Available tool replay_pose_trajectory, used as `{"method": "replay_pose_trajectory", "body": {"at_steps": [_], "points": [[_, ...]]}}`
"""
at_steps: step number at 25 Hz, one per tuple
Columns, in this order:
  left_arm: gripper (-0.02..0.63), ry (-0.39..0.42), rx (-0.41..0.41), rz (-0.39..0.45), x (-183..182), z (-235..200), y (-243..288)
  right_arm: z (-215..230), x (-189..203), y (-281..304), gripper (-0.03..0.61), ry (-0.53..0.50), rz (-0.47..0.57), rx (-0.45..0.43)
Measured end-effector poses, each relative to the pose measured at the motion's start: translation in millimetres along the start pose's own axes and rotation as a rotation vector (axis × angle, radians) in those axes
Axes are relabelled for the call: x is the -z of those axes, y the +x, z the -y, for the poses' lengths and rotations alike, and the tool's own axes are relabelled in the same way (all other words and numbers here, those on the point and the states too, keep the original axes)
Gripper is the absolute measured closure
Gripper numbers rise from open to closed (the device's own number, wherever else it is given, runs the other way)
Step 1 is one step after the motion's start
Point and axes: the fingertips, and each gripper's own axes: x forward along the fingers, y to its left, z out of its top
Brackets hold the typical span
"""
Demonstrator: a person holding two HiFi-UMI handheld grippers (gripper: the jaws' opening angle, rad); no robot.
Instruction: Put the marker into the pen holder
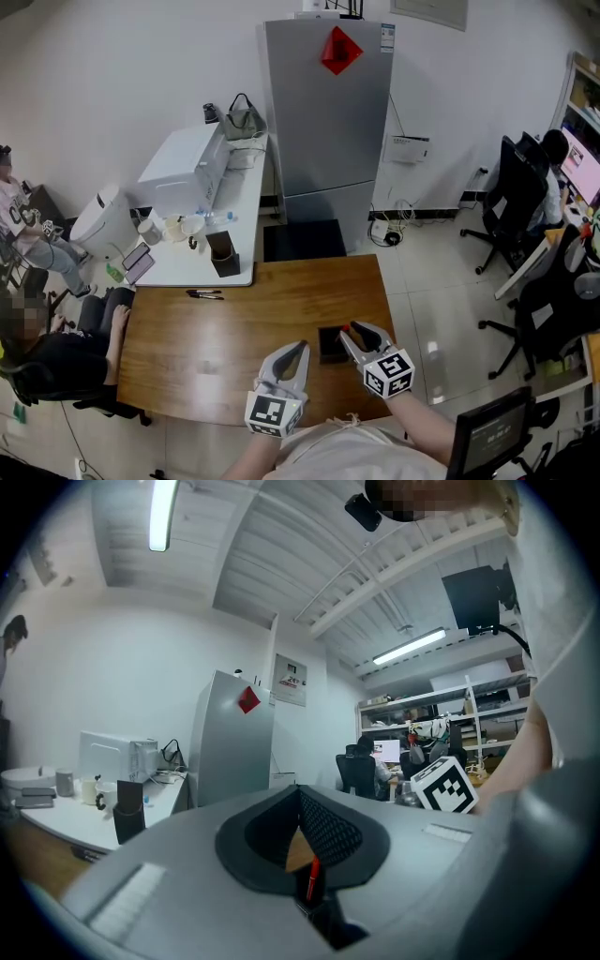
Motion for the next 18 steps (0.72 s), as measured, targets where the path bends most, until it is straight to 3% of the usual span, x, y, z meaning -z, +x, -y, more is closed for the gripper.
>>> {"method": "replay_pose_trajectory", "body": {"at_steps": [5, 9, 13, 18], "points": [[0.606, 0.008, 0.003, 0.018, -6.3, 3.1, -3.8, -7.8, -46.2, -33.2, 0.578, -0.02, 0.04, 0.076], [0.606, -0.001, 0.006, 0.04, -22.9, 9.3, -8.4, -17.1, -70.6, -66.5, 0.578, -0.006, 0.096, 0.106], [0.606, -0.007, 0.007, 0.034, -20.2, 11.0, -15.3, -33.3, -91.2, -83.6, 0.578, -0.068, 0.167, 0.104], [0.606, 0.017, 0.045, 0.041, -25.8, 23.6, -30.5, -56.5, -95.6, -96.8, 0.578, -0.119, 0.18, 0.097]]}}
